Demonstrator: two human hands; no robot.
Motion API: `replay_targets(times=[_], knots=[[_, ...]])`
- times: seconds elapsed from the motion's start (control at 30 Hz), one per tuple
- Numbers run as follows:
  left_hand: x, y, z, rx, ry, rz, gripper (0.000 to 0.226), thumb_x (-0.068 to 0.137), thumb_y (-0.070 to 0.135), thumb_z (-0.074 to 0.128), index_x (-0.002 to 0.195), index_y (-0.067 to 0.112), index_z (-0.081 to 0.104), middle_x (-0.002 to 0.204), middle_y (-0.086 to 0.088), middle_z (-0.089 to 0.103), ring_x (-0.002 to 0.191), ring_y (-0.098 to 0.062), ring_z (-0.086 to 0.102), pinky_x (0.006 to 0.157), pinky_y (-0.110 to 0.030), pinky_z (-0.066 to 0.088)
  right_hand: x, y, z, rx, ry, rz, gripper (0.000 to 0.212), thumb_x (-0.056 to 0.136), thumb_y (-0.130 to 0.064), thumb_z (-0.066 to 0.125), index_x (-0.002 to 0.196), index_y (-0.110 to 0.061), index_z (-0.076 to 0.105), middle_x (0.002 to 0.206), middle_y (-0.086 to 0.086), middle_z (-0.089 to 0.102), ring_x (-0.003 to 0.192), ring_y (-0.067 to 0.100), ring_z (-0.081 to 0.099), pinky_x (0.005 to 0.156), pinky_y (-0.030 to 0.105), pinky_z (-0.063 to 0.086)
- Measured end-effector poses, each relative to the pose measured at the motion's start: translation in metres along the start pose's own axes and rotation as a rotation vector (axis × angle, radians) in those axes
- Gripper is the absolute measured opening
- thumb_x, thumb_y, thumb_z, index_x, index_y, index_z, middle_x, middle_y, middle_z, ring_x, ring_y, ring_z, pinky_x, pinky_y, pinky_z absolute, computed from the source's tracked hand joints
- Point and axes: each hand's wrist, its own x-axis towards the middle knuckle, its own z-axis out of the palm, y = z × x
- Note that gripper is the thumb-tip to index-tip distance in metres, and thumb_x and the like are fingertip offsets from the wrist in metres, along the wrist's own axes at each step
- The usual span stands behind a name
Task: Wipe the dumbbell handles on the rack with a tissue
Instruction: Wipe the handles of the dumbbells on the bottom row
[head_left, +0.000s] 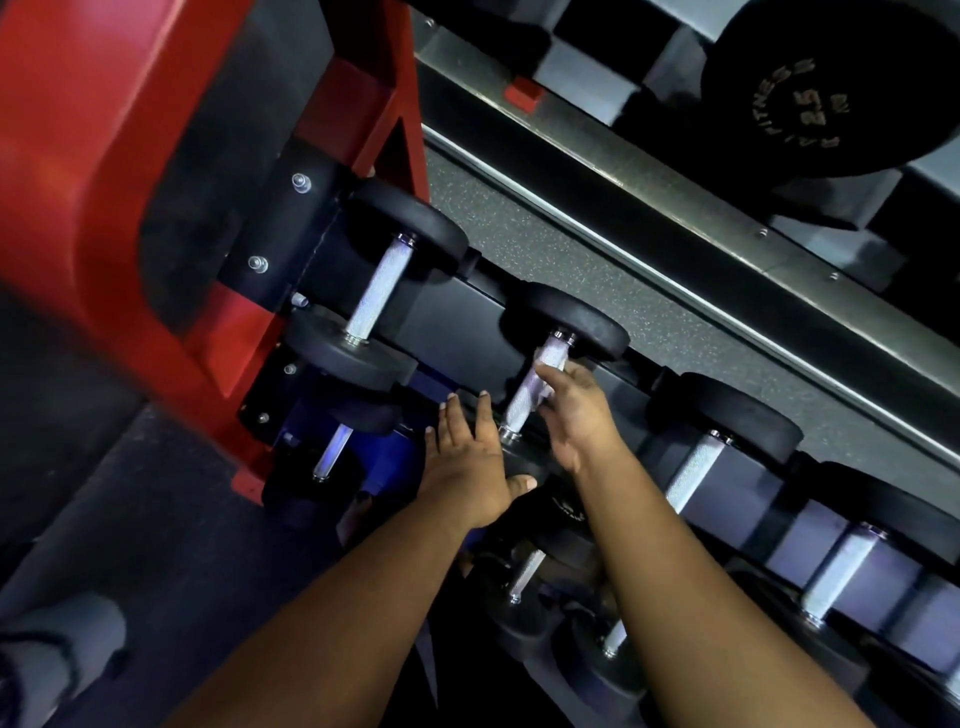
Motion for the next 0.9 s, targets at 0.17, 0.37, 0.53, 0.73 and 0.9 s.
replay_targets(times=[0.17,0.37,0.53,0.73,0.9], knots=[[-0.001,0.001,-0.001,0.008,-0.001,-0.007,0.125,0.085,0.067,0.064,0.155,0.016,-0.025,0.162,-0.025,-0.026,0.153,-0.036,-0.018,0.125,-0.053,-0.002,-0.007,-0.003,0.01,-0.042,0.023,0.016,0.042,0.083,-0.012,0.074,0.118,0.0,0.055,0.093,0.011,0.067,0.082,0.02,0.067,0.072,0.032,0.055],[-0.001,0.001,0.0,-0.006,-0.001,-0.018,0.126,0.083,0.068,0.065,0.156,0.016,-0.024,0.162,-0.024,-0.025,0.153,-0.036,-0.018,0.125,-0.052,-0.003,-0.011,0.002,-0.008,-0.013,-0.064,0.072,0.006,0.093,-0.01,0.064,0.099,-0.009,0.062,0.078,0.005,0.065,0.069,0.013,0.065,0.069,0.028,0.052],[-0.002,0.002,-0.002,-0.007,0.0,-0.012,0.124,0.084,0.066,0.065,0.156,0.017,-0.023,0.162,-0.023,-0.026,0.153,-0.035,-0.019,0.123,-0.052,-0.006,-0.004,-0.001,0.007,0.065,-0.037,0.115,0.016,0.089,-0.013,0.071,0.102,-0.009,0.062,0.078,0.005,0.068,0.073,0.018,0.067,0.072,0.033,0.055],[-0.001,0.001,-0.001,-0.014,0.006,-0.015,0.125,0.084,0.066,0.066,0.156,0.017,-0.024,0.162,-0.024,-0.027,0.153,-0.036,-0.019,0.123,-0.052,-0.006,-0.007,0.007,-0.001,0.136,0.03,-0.031,0.012,0.094,-0.003,0.058,0.097,-0.013,0.062,0.077,0.002,0.065,0.068,0.011,0.062,0.065,0.024,0.051],[-0.002,0.002,-0.001,-0.003,0.004,-0.018,0.125,0.084,0.066,0.066,0.156,0.018,-0.024,0.162,-0.024,-0.026,0.153,-0.036,-0.019,0.124,-0.054,-0.005,0.004,-0.007,0.016,0.141,0.063,-0.013,0.015,0.089,-0.004,0.067,0.097,-0.011,0.056,0.071,0.001,0.063,0.066,0.014,0.062,0.064,0.027,0.053]])
